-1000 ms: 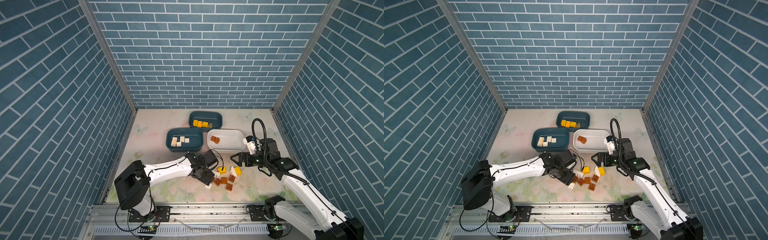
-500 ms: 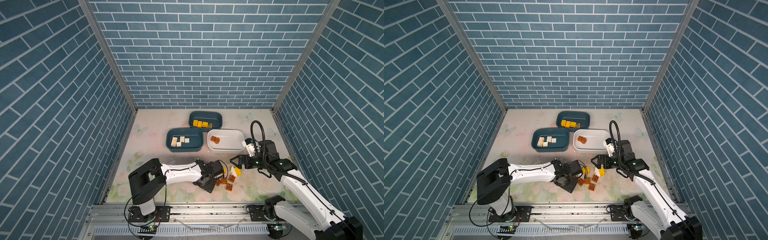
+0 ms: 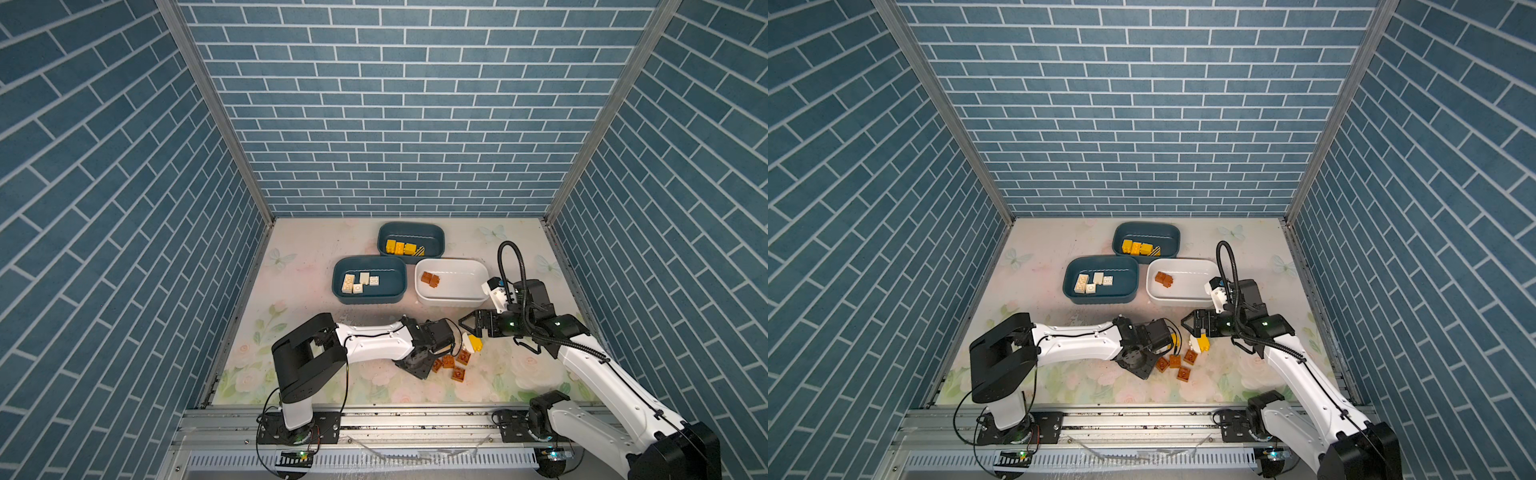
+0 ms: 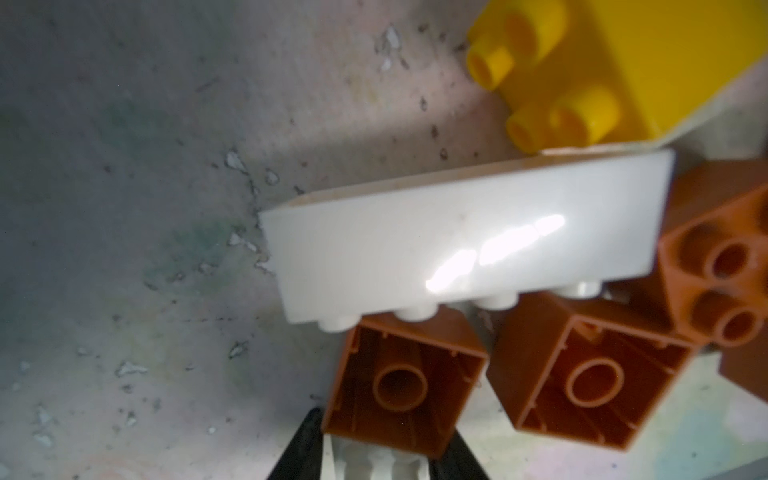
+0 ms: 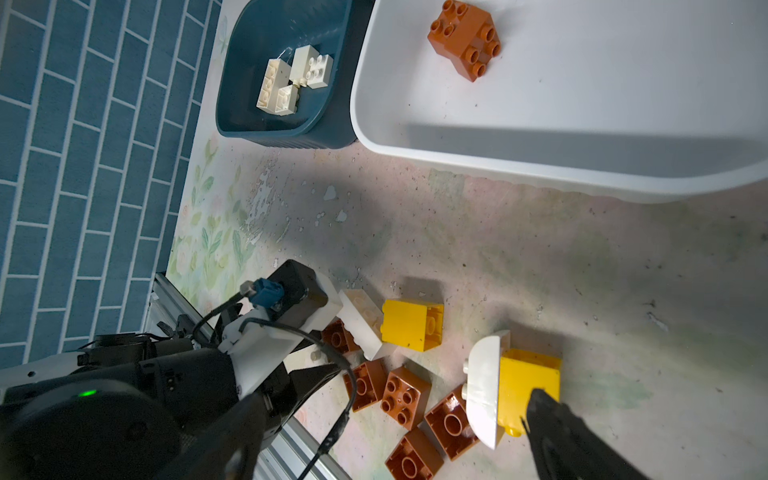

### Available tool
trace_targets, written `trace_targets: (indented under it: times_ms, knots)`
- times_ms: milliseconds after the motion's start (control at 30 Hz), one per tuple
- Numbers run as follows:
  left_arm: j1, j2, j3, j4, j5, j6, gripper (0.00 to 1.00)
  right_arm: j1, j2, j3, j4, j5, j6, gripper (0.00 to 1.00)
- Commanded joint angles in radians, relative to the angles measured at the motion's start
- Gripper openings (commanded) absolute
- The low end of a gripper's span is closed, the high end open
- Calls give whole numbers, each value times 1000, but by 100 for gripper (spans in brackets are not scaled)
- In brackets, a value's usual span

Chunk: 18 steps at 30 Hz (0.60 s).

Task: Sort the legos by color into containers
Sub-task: 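Lower the left gripper and grasp a small white 2x2 brick, then carry the white 2x2 brick with the left gripper into the nearer teal tub, release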

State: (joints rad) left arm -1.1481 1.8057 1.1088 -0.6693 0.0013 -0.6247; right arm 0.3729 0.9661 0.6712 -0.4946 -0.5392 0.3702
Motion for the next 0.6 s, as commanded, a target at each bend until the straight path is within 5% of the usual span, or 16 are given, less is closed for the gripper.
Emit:
trace_targets:
  times_ms: [0, 367, 567]
  knots:
    - [-5, 6, -9, -41, -2, 5, 34, 4, 9, 6, -9, -19, 7, 98]
    - [85, -140, 73, -227, -26, 113, 31, 4, 58, 44, 37, -21, 4, 98]
    - [270, -156, 183, -271, -74, 277, 31, 3, 104, 78, 86, -23, 3, 98]
